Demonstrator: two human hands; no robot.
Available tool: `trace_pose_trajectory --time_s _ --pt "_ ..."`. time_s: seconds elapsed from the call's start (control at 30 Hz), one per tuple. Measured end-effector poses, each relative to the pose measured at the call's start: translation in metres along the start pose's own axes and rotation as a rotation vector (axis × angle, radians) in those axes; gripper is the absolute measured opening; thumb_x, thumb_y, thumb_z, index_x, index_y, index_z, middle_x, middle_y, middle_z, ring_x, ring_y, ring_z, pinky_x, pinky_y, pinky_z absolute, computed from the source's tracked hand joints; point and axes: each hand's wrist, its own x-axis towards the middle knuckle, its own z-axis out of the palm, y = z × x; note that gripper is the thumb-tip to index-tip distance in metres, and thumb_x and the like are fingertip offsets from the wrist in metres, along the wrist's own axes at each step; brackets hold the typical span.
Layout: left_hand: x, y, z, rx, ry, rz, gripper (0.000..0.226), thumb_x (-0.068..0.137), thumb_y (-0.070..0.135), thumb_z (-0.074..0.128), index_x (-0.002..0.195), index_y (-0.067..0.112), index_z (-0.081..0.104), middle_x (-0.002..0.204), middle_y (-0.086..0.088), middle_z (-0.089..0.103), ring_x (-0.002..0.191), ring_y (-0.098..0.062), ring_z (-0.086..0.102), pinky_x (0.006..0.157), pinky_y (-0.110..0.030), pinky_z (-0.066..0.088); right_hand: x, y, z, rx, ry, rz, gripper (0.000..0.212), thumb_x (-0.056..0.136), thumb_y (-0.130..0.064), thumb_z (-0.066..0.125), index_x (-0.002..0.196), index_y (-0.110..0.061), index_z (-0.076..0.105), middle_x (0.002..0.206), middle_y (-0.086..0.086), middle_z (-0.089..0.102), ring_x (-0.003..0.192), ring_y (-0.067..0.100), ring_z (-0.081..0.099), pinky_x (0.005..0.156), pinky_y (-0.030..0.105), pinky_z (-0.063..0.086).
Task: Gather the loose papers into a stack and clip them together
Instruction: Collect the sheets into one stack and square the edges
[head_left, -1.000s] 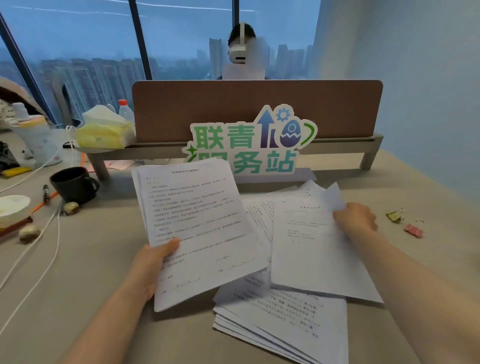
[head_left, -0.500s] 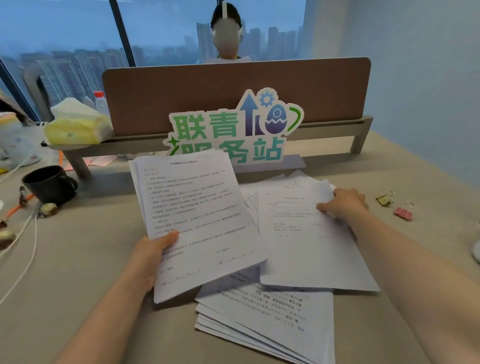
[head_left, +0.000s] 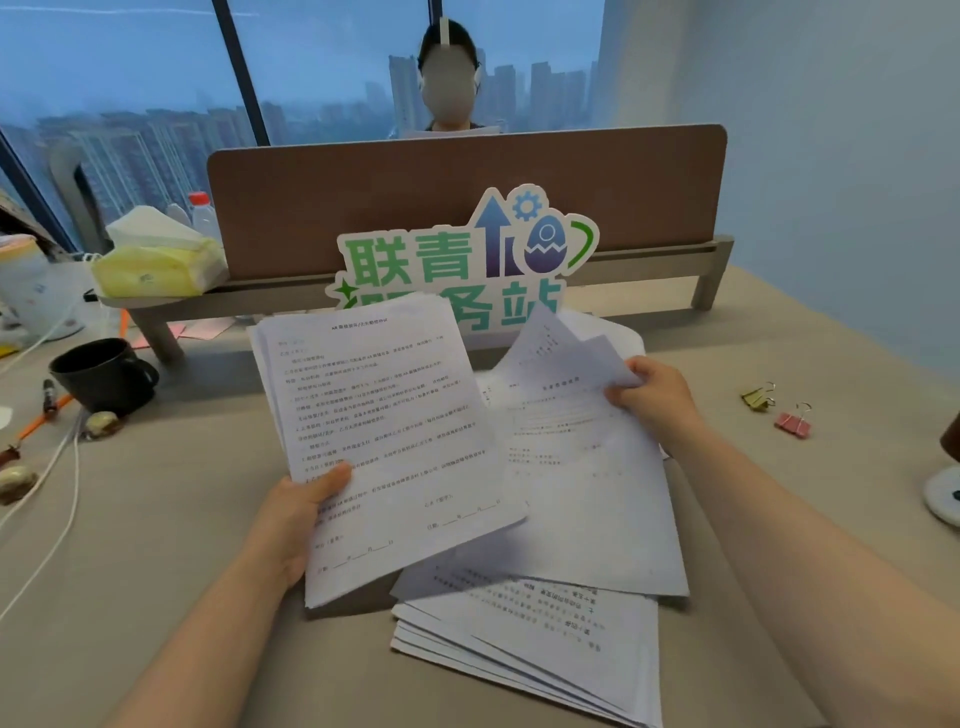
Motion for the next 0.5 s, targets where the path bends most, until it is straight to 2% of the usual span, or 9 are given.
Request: trace_pose_trajectory --time_s 0.1,0.2,0.3,0.4,0.5 --pt "-0.002 0.000 -0.004 -0.023 0.010 0.007 0.015 0.093 0.011 0.063 0.106 0.012 0.068 0.093 -0.011 0.079 0.075 -0.029 0.076 0.061 -0.039 0.062 -0.011 -0.012 -0.006 0.019 -0.124 0.011 0.016 0.081 -0.002 0.070 0.096 0.000 0.065 0.090 0.012 0.067 0.078 0.025 0.064 0.078 0.041 0.056" --pt "-0.007 0.000 -0.008 -0.055 0.005 0.013 0.013 0.093 0.010 0.062 0.104 0.012 0.068 0.092 -0.011 0.078 0.071 -0.028 0.076 0.055 -0.038 0.061 -0.025 -0.021 -0.011 0.082 -0.235 0.047 0.025 0.085 -0.005 0.069 0.107 -0.017 0.066 0.105 0.008 0.071 0.087 0.027 0.071 0.070 0.038 0.061" --pt "-0.013 -0.001 -0.010 -0.074 0.003 0.016 0.014 0.093 0.009 0.061 0.105 0.012 0.067 0.091 -0.012 0.078 0.071 -0.029 0.076 0.055 -0.040 0.062 -0.034 -0.021 -0.011 0.163 -0.320 0.072 0.056 0.083 -0.008 0.073 0.128 -0.033 0.052 0.119 0.004 0.063 0.098 0.032 0.069 0.073 0.047 0.062" --pt "-0.017 -0.002 -0.011 -0.077 0.006 0.017 0.015 0.092 0.008 0.062 0.106 0.011 0.067 0.088 -0.012 0.079 0.070 -0.030 0.076 0.054 -0.040 0.062 -0.038 -0.012 -0.002 0.177 -0.244 0.149 0.098 0.078 -0.008 0.079 0.151 -0.040 0.022 0.138 0.004 0.044 0.114 0.036 0.057 0.085 0.052 0.057" --pt "-0.022 -0.002 -0.009 -0.067 0.003 0.023 0.013 0.093 0.007 0.062 0.103 0.011 0.067 0.087 -0.012 0.078 0.070 -0.030 0.076 0.054 -0.039 0.062 -0.046 -0.006 0.005 0.216 -0.122 0.245 0.110 0.076 -0.004 0.080 0.155 -0.037 0.011 0.153 0.008 0.032 0.120 0.041 0.052 0.089 0.054 0.053"
